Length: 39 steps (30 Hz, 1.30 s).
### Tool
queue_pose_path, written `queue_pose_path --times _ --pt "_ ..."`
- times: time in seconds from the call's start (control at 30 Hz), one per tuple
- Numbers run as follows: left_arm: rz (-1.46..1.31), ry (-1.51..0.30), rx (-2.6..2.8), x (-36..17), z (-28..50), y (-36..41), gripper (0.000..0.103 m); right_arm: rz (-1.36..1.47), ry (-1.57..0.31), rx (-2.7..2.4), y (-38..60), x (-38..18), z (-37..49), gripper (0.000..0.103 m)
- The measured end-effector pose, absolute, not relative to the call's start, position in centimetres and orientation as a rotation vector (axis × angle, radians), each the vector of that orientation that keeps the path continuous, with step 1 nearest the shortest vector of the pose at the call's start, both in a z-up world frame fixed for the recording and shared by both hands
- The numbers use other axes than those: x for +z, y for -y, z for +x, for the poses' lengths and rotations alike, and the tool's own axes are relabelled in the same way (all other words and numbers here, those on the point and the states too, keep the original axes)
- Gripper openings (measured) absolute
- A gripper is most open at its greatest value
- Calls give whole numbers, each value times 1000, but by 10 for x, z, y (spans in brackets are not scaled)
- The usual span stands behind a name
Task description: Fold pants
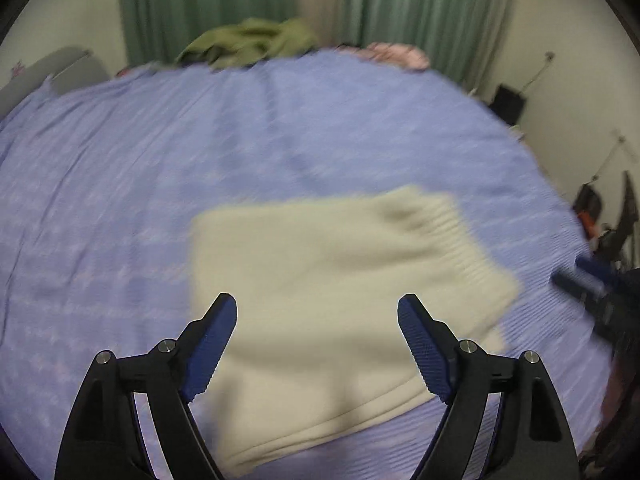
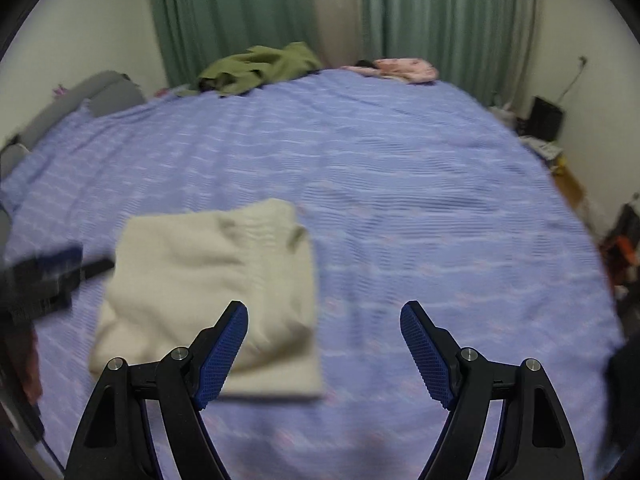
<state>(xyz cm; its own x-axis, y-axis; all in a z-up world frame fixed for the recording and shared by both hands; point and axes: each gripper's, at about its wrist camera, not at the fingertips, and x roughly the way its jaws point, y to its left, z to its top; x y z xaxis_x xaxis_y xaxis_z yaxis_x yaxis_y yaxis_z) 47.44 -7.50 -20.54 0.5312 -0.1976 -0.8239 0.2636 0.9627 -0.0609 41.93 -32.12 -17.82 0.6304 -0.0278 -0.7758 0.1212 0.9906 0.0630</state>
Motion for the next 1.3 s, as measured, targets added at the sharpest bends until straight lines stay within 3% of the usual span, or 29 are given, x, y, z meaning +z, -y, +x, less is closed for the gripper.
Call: queue_pose_path --times 0.2,0.3,0.37,0.43,0.57,0.67,0.73,0.8,0.87,0.93,1.07,1.3 --pt "19 -1100 -183 -253 468 34 82 189 -974 -54 315 -226 474 78" --pt "18 -1142 -177 -272 463 31 82 169 -1029 -64 310 -244 489 63" --pt "5 -1166 -183 -282 462 32 82 174 -1076 -46 308 -255 493 28" --pt "-7 -1185 -180 -288 461 31 78 150 -1082 -48 304 -254 487 17" --pt "-44 -1209 -194 -294 459 31 78 129 -997 -49 303 -229 466 11" --pt "-32 -1228 -187 -300 460 35 79 54 -1076 -98 304 -255 475 11" --pt "-27 -1242 -184 -304 462 35 81 62 -1127 -109 309 -272 481 12" --pt "-31 -1255 -181 -306 462 35 82 53 -1146 -130 311 -277 482 21" --pt "-29 -1268 -181 -307 461 35 82 45 -1119 -188 316 -268 473 58" --pt "-37 -1263 -182 -301 456 33 82 66 -1058 -277 322 -249 454 76" --pt "28 -1160 -184 -273 435 34 82 236 -970 -241 327 -231 413 86" --pt "122 -1060 -144 -260 449 39 83 436 -1031 -164 327 -278 417 86"
